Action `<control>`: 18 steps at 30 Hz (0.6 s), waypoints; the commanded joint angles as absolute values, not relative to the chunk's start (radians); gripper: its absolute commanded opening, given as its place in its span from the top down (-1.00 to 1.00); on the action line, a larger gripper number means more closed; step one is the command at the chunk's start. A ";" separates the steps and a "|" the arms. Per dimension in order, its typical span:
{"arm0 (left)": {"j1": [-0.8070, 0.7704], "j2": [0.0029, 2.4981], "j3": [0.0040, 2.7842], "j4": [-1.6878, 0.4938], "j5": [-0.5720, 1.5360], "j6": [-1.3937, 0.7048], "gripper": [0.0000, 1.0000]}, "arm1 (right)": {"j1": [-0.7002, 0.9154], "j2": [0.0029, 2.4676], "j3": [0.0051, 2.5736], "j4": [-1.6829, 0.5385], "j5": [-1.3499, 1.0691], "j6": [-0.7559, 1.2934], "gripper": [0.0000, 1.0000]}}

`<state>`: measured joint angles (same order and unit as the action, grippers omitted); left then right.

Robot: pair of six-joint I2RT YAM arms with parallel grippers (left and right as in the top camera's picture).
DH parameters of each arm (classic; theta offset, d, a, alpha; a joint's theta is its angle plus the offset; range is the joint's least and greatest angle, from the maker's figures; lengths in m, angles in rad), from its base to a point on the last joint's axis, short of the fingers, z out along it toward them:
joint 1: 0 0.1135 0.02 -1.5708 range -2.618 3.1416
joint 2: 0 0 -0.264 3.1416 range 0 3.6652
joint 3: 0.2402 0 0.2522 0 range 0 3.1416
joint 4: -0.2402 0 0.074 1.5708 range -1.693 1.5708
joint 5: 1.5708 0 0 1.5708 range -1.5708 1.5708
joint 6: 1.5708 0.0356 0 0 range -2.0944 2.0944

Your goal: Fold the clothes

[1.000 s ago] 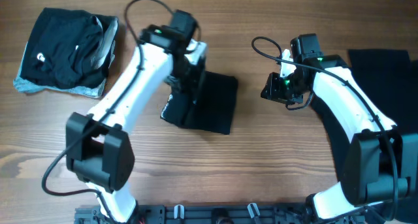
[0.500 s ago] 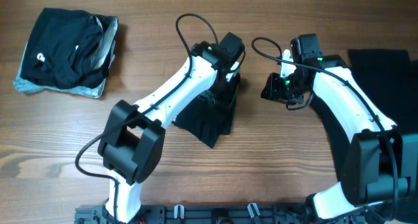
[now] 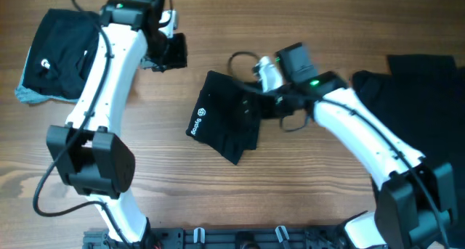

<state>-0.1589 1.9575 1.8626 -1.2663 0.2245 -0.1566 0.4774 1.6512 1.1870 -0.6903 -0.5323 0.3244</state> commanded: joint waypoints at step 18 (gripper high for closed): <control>-0.100 1.977 1.737 -1.203 0.410 -0.081 0.30 | 0.437 1.745 1.214 -0.923 -0.234 0.567 0.91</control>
